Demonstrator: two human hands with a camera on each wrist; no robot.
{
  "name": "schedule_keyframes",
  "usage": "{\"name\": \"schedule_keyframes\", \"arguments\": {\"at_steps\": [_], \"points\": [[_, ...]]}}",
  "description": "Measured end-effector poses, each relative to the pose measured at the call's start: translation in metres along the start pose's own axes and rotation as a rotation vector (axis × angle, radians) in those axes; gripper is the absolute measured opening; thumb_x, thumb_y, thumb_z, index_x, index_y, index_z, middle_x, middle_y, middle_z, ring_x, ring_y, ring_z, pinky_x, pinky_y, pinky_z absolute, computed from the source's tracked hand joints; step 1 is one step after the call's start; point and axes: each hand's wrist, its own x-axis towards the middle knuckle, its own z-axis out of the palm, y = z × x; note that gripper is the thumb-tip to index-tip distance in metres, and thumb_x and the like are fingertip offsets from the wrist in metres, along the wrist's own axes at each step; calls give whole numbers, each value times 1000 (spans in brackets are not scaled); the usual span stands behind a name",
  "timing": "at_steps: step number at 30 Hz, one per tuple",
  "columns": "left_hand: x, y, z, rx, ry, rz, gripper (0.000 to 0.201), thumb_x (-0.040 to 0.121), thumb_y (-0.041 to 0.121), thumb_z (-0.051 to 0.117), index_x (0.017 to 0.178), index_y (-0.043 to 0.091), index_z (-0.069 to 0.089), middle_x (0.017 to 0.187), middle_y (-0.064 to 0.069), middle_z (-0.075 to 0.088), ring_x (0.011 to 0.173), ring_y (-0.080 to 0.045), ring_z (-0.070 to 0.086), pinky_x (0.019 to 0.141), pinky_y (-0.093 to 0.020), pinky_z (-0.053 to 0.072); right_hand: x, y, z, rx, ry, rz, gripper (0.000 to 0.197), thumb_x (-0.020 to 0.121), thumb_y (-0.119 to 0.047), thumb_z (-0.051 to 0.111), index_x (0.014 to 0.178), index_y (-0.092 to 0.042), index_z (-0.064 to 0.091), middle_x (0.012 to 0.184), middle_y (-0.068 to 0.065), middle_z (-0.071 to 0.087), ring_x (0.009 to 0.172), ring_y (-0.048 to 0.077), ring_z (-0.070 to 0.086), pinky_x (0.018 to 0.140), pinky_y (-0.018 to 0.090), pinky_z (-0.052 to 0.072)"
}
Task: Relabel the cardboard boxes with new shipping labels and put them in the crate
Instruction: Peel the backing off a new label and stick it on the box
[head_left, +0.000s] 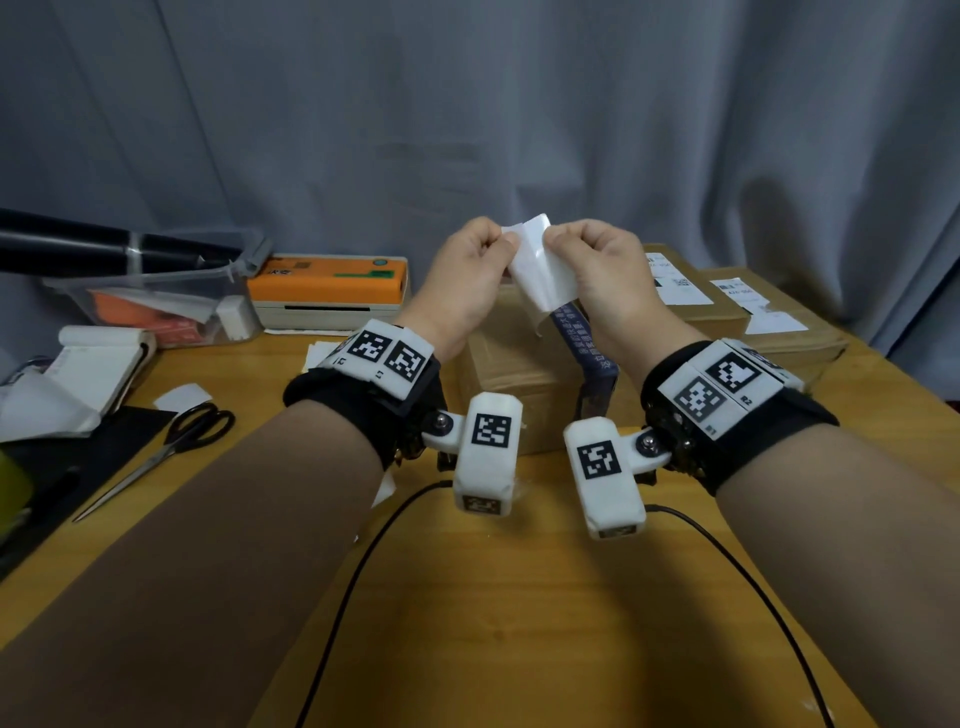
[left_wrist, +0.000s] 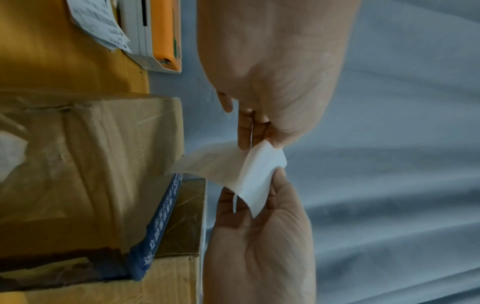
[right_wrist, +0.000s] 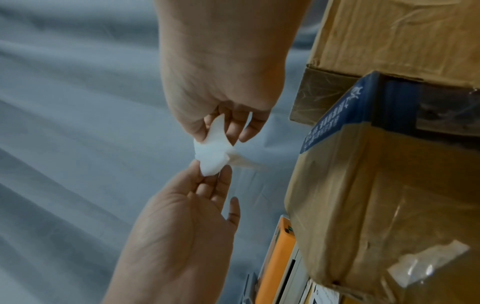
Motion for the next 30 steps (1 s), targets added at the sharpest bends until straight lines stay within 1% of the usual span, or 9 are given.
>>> {"name": "schedule_keyframes", "arguments": {"at_steps": [2, 4, 7, 9, 11, 16, 22, 27, 30], "points": [[-1, -4, 1, -23, 26, -18, 28, 98, 17, 45, 70, 16, 45, 72, 2, 51, 70, -9, 49, 67, -16, 42, -1, 2, 2, 6, 38, -1, 14, 92, -14, 56, 81, -9, 60, 79, 6, 59, 58, 7, 58, 48, 21, 47], [-1, -7, 1, -28, 60, -33, 29, 97, 18, 45, 69, 17, 44, 70, 3, 50, 69, -11, 47, 69, -25, 40, 1, 6, 4, -33, 82, -15, 14, 92, -17, 56, 80, -13, 61, 81, 4, 61, 72, 13, 56, 64, 26, 48], [-2, -10, 0, -37, 109, -48, 31, 97, 17, 45, 66, 17, 41, 67, 3, 45, 65, -9, 42, 64, -25, 36, 2, 10, 7, -56, 128, -9, 13, 91, -21, 56, 80, -16, 62, 87, 4, 64, 83, 18, 57, 79, 38, 50], [-3, -11, -1, -27, 125, -58, 31, 97, 17, 44, 66, 18, 40, 68, 3, 44, 65, -8, 40, 62, -23, 35, 3, 10, 8, -64, 142, -9, 13, 92, -22, 56, 82, -17, 63, 89, 4, 64, 85, 18, 57, 82, 40, 51], [-3, -13, -2, -16, 138, -67, 31, 97, 18, 44, 66, 18, 40, 69, 4, 44, 66, -9, 40, 64, -24, 35, 3, 11, 8, -59, 153, -19, 13, 92, -22, 55, 85, -15, 63, 90, 3, 64, 86, 17, 58, 80, 37, 51], [-2, -19, -5, -20, 172, -80, 27, 97, 20, 44, 70, 19, 42, 77, 0, 48, 76, -14, 44, 72, -29, 38, 3, 14, 8, -47, 162, -46, 15, 95, -21, 52, 96, -9, 63, 88, -1, 62, 81, 9, 56, 70, 21, 48], [-3, -23, -10, -34, 193, -92, 26, 99, 18, 41, 73, 18, 43, 77, 4, 49, 71, -7, 45, 66, -19, 39, 4, 17, 7, 0, 196, -43, 16, 95, -19, 52, 98, -7, 63, 88, -1, 64, 82, 8, 58, 72, 21, 50], [-4, -29, -14, -74, 204, -106, 24, 99, 19, 41, 75, 18, 44, 83, 2, 52, 78, -10, 48, 70, -22, 41, 4, 20, 6, 36, 216, -36, 14, 95, -17, 53, 96, -6, 62, 79, -4, 61, 71, 5, 55, 58, 13, 47], [-4, -31, -17, -196, 212, -143, 22, 100, 18, 39, 79, 18, 47, 87, 0, 59, 76, -9, 56, 64, -17, 44, 2, 21, 5, 48, 192, -29, 13, 95, -16, 53, 93, -8, 62, 75, -4, 60, 64, 4, 53, 55, 15, 46]]}}
